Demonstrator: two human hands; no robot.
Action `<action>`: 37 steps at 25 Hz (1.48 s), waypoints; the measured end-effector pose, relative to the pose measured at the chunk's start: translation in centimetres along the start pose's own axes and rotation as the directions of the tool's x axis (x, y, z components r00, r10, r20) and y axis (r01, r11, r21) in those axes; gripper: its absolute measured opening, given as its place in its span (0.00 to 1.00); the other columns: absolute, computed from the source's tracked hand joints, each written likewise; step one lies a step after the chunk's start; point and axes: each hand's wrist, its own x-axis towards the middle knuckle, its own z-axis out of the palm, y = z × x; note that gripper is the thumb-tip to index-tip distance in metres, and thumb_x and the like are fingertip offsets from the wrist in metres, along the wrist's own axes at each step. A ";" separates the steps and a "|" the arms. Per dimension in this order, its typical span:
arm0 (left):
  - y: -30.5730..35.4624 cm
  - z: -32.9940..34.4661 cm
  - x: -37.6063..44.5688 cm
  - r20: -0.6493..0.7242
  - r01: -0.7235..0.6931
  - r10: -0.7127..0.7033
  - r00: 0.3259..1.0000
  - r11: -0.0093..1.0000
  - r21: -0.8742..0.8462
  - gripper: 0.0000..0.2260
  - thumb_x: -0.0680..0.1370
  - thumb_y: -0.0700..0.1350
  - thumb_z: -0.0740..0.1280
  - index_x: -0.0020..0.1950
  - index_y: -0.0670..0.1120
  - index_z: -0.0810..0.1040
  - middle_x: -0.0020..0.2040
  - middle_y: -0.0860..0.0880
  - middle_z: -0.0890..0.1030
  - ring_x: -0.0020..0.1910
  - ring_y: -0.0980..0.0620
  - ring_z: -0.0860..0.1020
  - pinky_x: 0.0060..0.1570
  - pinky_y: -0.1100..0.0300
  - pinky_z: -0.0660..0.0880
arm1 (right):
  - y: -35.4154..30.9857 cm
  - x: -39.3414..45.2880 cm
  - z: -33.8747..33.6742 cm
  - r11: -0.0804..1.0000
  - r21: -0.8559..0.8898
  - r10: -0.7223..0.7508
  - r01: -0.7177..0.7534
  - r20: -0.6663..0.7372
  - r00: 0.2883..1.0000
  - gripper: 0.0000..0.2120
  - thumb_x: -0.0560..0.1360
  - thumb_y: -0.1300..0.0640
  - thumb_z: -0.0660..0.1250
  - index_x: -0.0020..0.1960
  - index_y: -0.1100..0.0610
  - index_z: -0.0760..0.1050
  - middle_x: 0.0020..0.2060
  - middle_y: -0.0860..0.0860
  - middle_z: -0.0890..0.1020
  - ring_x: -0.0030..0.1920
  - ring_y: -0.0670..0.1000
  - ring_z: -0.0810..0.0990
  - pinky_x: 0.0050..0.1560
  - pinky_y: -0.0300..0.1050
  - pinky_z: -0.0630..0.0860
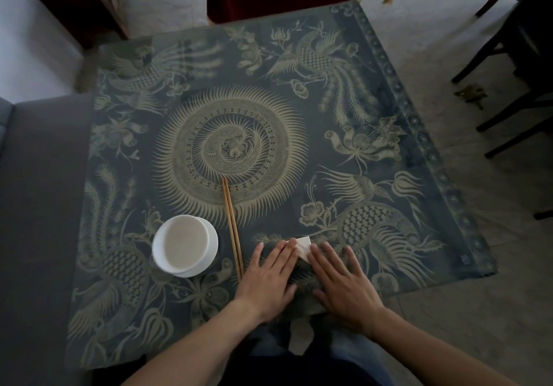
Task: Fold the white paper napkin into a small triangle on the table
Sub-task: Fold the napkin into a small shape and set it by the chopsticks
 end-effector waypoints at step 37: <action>-0.4 -5.2 6.9 0.135 0.458 -0.441 0.887 0.810 -0.366 0.10 0.77 0.54 0.67 0.54 0.51 0.76 0.57 0.47 0.74 0.59 0.44 0.70 0.57 0.45 0.68 | 0.9 7.1 -2.4 0.806 0.534 0.310 -0.257 -0.010 0.951 0.19 0.72 0.53 0.71 0.61 0.49 0.71 0.57 0.49 0.71 0.57 0.52 0.73 0.46 0.46 0.76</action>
